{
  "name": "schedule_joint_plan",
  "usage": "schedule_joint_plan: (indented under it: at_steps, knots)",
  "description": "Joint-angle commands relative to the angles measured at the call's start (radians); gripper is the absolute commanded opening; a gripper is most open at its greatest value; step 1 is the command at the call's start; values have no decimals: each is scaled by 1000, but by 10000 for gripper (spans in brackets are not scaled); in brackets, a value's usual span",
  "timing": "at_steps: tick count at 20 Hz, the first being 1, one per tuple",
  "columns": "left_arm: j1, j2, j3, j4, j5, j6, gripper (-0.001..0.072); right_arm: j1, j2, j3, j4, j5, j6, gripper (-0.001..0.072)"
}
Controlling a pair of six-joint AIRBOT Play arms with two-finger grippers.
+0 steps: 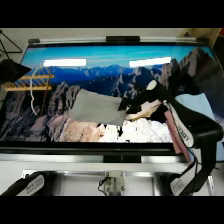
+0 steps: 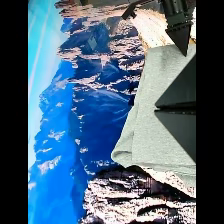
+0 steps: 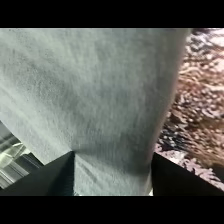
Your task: Fold the shirts.
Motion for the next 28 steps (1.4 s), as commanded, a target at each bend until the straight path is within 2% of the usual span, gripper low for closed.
schedule_joint_plan:
  at_steps: [1, 2, 3, 6, 8, 13, 18, 21, 23, 25, 28]
  knots:
    - [1, 0, 0, 0, 1, -1, 36, 13, -30, -3, 151, -35, -117, 247]
    - [1, 0, 0, 0, 1, -1, 37, 4, -29, 5, 180, -32, -141, 70]
    - [1, 0, 0, 0, 1, -1, 36, -11, -29, 29, 203, -9, -154, 58]
    - [1, 0, 0, 0, 1, -1, 37, -88, 1, 172, 219, 141, -187, 58]
    - [1, 0, 0, 0, 1, 0, 36, -163, 56, 288, 176, 241, -157, 58]
    - [0, 0, 0, 0, 1, 0, 36, -410, 237, 487, -118, 380, 3, 58]
    - [-31, 0, 0, 0, 0, 21, 36, -687, 362, 502, -270, 455, 89, 58]
    - [-62, 0, 0, 0, 0, 27, 37, -812, 392, 502, -299, 527, 141, 58]
    - [-79, 0, 0, 0, 0, 63, 36, -868, 421, 502, -364, 591, 140, 58]
    - [-92, 0, 0, 0, 1, 68, 36, -903, 459, 501, -507, 661, 140, 58]
    - [-100, 0, 0, 0, 2, 76, 37, -939, 531, 499, -583, 661, 154, 57]
